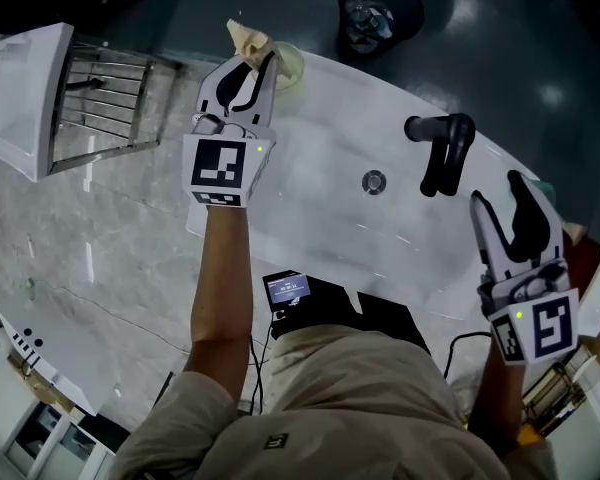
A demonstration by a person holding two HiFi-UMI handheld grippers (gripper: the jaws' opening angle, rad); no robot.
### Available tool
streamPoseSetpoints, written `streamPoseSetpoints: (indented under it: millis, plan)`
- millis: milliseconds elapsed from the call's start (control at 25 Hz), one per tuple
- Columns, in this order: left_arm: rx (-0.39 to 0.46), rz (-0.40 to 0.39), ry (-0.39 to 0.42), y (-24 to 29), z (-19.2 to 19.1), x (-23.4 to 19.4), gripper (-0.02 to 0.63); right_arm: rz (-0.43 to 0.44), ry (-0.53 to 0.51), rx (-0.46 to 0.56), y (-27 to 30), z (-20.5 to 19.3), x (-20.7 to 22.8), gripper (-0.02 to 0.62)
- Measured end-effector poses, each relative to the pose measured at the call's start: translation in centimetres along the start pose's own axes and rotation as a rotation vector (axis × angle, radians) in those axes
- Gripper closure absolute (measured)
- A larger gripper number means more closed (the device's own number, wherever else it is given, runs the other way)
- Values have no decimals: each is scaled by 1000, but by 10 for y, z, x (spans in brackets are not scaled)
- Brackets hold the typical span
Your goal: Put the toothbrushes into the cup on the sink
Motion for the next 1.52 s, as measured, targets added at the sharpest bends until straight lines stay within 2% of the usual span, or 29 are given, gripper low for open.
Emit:
streamPoseSetpoints:
  millis: [440,840,1160,1520]
  plan:
    - [-72,-21,10,3,-24,2,550,22,1,-8,16,-2,1,376]
    - [-87,-55,6,-6,-28,7,499,30,-7,1,14,-1,-6,376]
    - [-76,-75,16,-25,-9,14,494,35,-26,20,0,11,-14,376]
    - [-33,-11,54,-71,31,18,494,53,-59,82,-33,27,-29,376]
Point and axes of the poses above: the fingertips, and each gripper's own axes: y forward along the fingers, x to its right, z out of its top, the point moved 6 cm from there along -y, backward along the fingers, and after that the axes turned 7 degrees about x, right-handed, at the moved point
